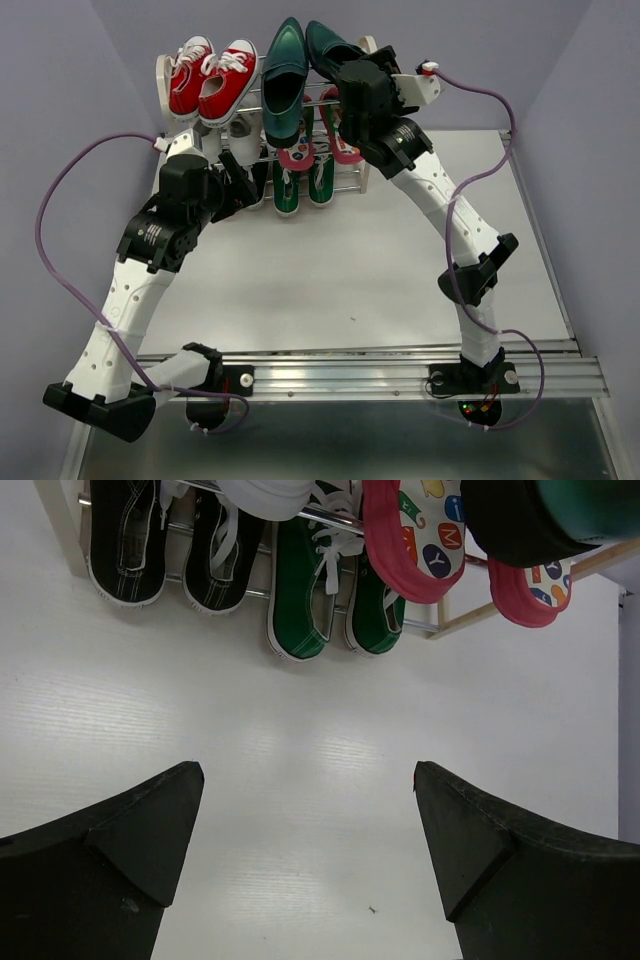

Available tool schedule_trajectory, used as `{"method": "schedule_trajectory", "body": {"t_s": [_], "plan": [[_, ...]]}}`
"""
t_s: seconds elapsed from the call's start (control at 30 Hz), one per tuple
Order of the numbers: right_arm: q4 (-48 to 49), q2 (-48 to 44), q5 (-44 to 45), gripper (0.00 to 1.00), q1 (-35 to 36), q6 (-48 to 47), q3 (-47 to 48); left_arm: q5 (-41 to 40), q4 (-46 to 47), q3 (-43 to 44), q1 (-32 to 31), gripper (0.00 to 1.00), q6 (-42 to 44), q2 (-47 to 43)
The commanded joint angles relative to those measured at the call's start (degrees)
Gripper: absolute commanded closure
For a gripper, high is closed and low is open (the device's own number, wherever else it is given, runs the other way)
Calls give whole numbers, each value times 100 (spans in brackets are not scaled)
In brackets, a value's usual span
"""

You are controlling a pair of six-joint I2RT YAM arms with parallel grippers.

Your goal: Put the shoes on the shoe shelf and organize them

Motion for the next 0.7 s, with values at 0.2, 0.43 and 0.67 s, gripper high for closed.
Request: {"method": "schedule_trajectory", "body": {"t_s": [0.2, 0.43, 0.67], "plan": [[1161, -368, -2081, 14, -22, -457, -566, 167, 370, 26, -12, 1, -64, -46], [1275, -376, -3171, 14, -22, -1009, -461, 650, 906, 367, -12, 1, 41, 383], [1293, -1008, -2865, 9, -22, -1098, -1418, 888, 1451, 886, -38, 1, 147, 1016]]}}
